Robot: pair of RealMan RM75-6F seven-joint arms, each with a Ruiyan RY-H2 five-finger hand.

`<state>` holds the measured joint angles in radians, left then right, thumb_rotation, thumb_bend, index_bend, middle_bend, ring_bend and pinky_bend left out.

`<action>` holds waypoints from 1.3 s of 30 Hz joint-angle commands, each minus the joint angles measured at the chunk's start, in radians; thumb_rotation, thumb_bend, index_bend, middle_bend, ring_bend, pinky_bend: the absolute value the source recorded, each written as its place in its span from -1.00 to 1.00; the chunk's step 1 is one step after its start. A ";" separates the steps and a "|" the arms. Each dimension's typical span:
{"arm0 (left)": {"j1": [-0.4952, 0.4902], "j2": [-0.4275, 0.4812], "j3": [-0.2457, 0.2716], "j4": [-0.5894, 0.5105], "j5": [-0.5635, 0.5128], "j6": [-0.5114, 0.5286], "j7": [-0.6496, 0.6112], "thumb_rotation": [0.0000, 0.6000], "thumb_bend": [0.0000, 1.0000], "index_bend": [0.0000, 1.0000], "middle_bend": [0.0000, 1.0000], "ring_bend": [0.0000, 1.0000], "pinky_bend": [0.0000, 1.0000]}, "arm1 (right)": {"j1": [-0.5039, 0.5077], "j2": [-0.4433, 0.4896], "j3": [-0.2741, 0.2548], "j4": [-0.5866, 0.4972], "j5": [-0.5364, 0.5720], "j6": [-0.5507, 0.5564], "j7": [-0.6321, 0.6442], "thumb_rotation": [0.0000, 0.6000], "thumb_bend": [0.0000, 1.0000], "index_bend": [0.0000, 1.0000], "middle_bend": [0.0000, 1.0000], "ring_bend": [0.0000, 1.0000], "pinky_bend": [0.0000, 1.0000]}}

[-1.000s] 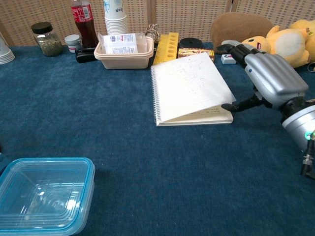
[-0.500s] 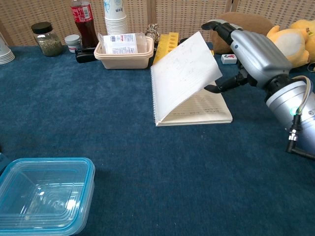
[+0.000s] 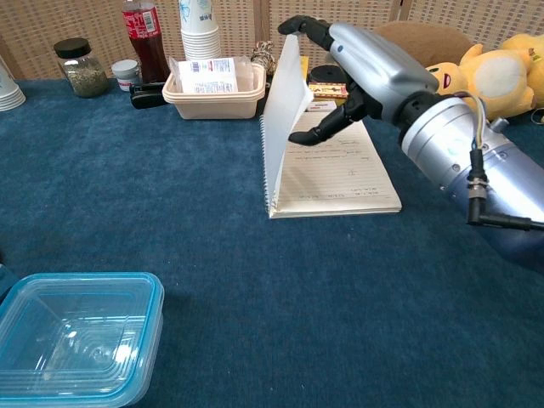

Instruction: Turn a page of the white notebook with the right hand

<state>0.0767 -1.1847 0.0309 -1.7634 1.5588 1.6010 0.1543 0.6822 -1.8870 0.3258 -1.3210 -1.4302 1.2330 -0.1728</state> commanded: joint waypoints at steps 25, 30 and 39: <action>0.011 -0.011 0.004 0.037 -0.004 0.003 -0.045 1.00 -0.53 -0.64 -0.72 -0.83 -1.00 | 0.114 -0.020 -0.012 -0.219 0.149 -0.143 -0.206 1.00 -0.71 -0.83 -0.81 -0.79 -0.63; 0.010 -0.015 0.006 0.039 0.002 0.002 -0.047 1.00 -0.53 -0.64 -0.72 -0.83 -1.00 | 0.126 -0.044 -0.026 -0.216 0.154 -0.151 -0.211 1.00 -0.71 -0.85 -0.81 -0.79 -0.63; 0.019 -0.014 0.010 0.047 0.001 0.010 -0.058 1.00 -0.53 -0.64 -0.72 -0.83 -1.00 | 0.137 -0.053 -0.039 -0.221 0.160 -0.164 -0.215 1.00 -0.71 -0.85 -0.81 -0.78 -0.63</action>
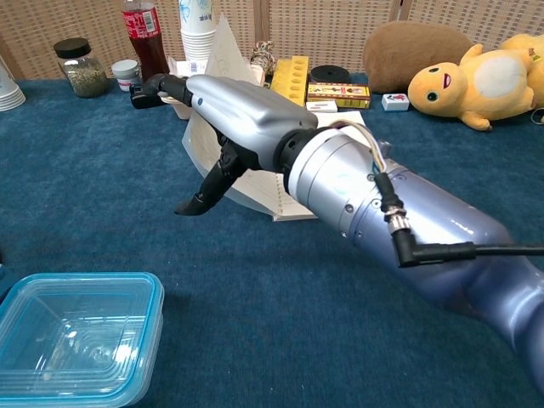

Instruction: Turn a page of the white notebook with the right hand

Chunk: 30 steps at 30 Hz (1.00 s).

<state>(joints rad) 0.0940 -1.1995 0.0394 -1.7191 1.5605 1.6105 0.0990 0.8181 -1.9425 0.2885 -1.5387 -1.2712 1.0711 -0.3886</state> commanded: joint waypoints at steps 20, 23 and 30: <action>-0.010 -0.016 0.002 0.007 0.009 -0.021 -0.001 1.00 -0.53 -0.64 -0.72 -0.83 -1.00 | -0.026 0.106 -0.006 -0.058 -0.016 0.031 0.007 1.00 -0.72 -0.88 -0.82 -0.77 -0.62; -0.009 -0.016 0.002 0.005 0.008 -0.021 0.003 1.00 -0.53 -0.64 -0.72 -0.83 -1.00 | -0.029 0.120 -0.005 -0.060 -0.024 0.040 0.014 1.00 -0.72 -0.88 -0.82 -0.77 -0.63; -0.008 -0.012 0.001 0.001 0.008 -0.018 0.008 1.00 -0.53 -0.64 -0.72 -0.83 -1.00 | -0.042 0.154 0.009 -0.065 -0.027 0.066 0.029 1.00 -0.72 -0.88 -0.82 -0.77 -0.63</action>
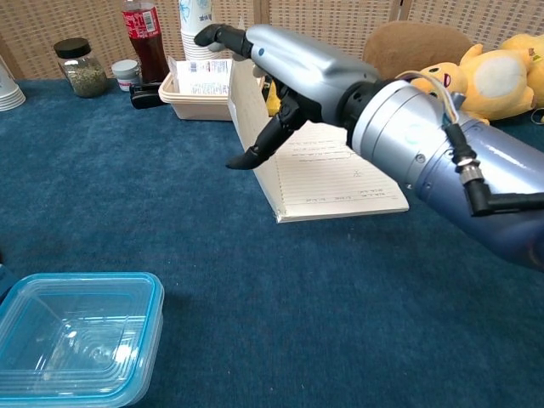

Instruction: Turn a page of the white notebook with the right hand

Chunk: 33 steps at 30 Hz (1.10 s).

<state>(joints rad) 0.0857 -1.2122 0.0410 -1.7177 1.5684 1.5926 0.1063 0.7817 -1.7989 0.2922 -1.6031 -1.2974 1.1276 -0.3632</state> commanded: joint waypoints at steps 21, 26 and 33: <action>-0.001 0.019 -0.011 -0.007 -0.013 0.004 0.012 1.00 -0.53 -0.64 -0.72 -0.83 -1.00 | -0.105 0.183 -0.028 0.015 -0.012 0.088 0.038 1.00 -0.71 -0.88 -0.82 -0.83 -0.63; 0.000 0.031 -0.014 -0.008 -0.022 0.004 0.009 1.00 -0.53 -0.64 -0.72 -0.83 -1.00 | -0.184 0.253 -0.096 0.006 -0.057 0.158 0.036 1.00 -0.71 -0.88 -0.82 -0.85 -0.63; -0.001 0.038 -0.011 -0.007 -0.026 -0.003 0.007 1.00 -0.53 -0.64 -0.72 -0.83 -1.00 | -0.306 0.339 -0.182 -0.027 -0.102 0.275 0.014 1.00 -0.70 -0.83 -0.81 -0.86 -0.63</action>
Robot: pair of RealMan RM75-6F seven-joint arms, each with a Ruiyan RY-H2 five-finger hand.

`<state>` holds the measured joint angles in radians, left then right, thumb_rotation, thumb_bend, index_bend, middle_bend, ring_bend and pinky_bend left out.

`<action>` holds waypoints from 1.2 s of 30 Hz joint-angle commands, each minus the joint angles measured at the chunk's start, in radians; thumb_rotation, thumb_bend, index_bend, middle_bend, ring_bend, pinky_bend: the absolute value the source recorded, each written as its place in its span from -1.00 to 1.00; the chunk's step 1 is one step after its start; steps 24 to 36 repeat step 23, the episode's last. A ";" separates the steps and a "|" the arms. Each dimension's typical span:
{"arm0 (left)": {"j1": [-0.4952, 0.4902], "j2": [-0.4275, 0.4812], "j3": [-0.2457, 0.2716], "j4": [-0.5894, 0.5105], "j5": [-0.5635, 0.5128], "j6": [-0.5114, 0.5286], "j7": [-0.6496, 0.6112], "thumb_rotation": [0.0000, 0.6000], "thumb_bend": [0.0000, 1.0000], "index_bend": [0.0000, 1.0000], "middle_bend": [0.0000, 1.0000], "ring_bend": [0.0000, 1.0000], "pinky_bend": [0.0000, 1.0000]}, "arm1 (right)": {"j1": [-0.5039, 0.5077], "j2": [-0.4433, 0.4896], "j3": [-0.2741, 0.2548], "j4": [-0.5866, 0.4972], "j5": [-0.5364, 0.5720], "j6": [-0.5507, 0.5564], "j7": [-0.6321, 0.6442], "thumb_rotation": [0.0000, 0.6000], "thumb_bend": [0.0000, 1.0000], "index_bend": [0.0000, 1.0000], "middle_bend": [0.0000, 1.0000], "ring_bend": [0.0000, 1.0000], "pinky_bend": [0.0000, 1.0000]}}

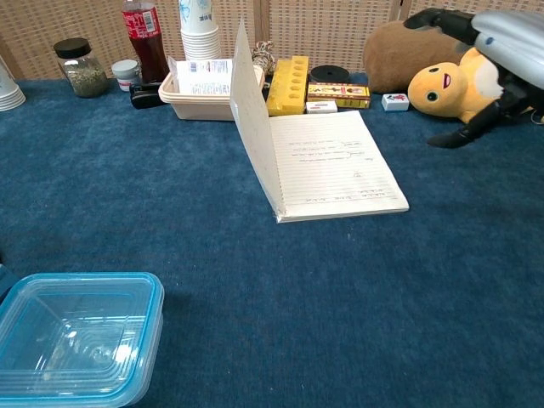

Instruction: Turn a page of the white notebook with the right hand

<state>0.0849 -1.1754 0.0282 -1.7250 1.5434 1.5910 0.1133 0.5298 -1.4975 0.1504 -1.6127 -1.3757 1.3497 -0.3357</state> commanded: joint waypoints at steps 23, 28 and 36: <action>-0.002 -0.012 0.009 0.014 0.000 -0.019 -0.012 1.00 -0.53 -0.64 -0.72 -0.83 -1.00 | -0.339 0.124 -0.162 -0.001 -0.063 0.259 0.026 1.00 -0.69 -0.78 -0.80 -0.90 -0.69; -0.002 -0.012 0.009 0.014 0.000 -0.019 -0.012 1.00 -0.53 -0.64 -0.72 -0.83 -1.00 | -0.339 0.124 -0.162 -0.001 -0.063 0.259 0.026 1.00 -0.69 -0.78 -0.80 -0.90 -0.69; -0.002 -0.012 0.009 0.014 0.000 -0.019 -0.012 1.00 -0.53 -0.64 -0.72 -0.83 -1.00 | -0.339 0.124 -0.162 -0.001 -0.063 0.259 0.026 1.00 -0.69 -0.78 -0.80 -0.90 -0.69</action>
